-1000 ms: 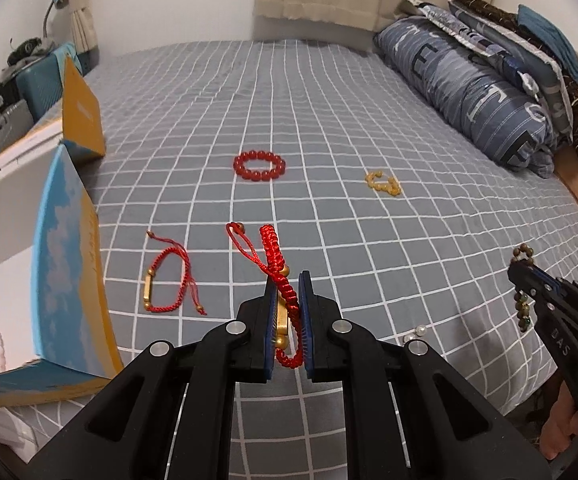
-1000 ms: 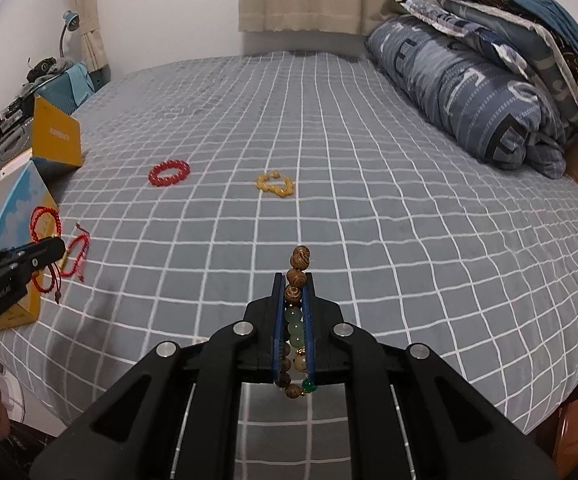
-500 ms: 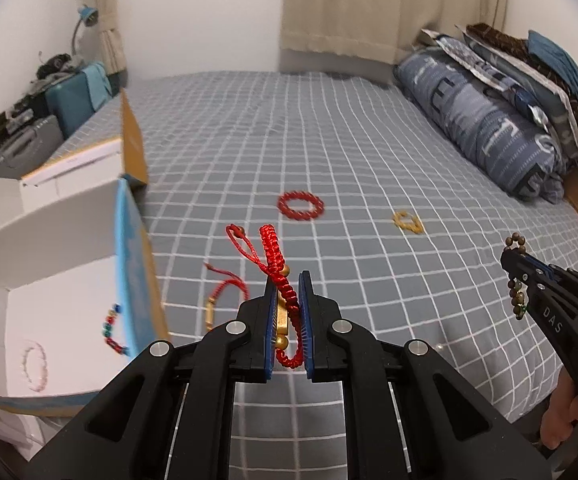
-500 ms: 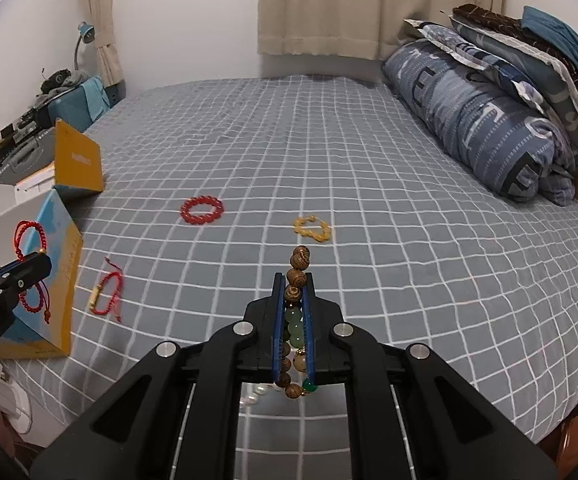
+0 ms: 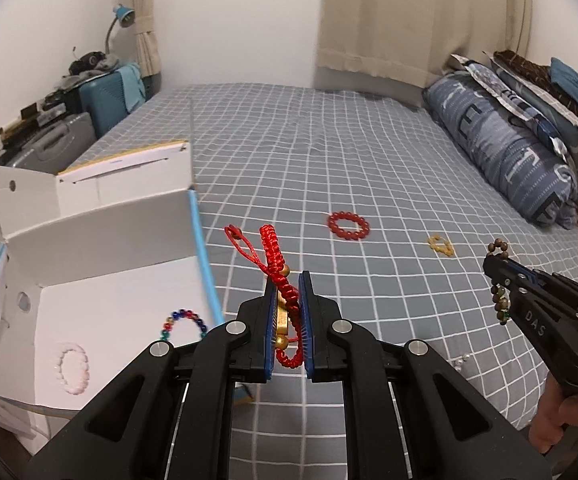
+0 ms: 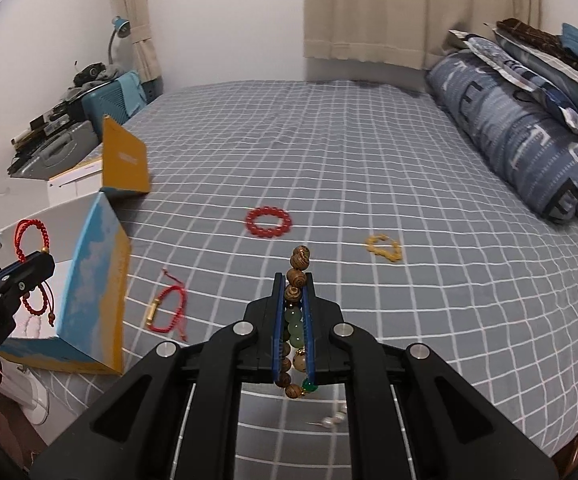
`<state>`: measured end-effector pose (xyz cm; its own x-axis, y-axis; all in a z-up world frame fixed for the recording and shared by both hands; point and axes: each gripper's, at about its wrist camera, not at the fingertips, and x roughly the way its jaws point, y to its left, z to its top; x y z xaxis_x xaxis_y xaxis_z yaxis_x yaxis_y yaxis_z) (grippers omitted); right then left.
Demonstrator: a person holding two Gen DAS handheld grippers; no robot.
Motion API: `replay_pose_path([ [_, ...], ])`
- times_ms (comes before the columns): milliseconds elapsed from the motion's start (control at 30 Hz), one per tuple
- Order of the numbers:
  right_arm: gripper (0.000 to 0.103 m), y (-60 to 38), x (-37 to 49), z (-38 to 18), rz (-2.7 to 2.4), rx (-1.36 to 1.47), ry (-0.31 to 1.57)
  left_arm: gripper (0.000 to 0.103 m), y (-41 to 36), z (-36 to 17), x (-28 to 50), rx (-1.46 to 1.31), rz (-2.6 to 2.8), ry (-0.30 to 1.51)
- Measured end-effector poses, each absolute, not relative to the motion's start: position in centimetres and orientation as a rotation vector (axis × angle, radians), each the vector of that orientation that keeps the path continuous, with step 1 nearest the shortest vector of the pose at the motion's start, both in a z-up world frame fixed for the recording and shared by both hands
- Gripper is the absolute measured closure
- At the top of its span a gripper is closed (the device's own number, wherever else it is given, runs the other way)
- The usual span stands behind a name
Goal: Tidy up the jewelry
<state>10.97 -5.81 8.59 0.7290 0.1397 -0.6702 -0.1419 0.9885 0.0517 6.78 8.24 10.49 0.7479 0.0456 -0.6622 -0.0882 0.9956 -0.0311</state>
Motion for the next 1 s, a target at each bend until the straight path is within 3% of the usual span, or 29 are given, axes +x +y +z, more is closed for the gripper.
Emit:
replay_pose_path([
  [1000, 0.096, 18.3, 8.4, 10.3, 0.500, -0.080, 0.686, 0.093, 26.4, 10.1, 0.6, -0.157, 0.383, 0.723],
])
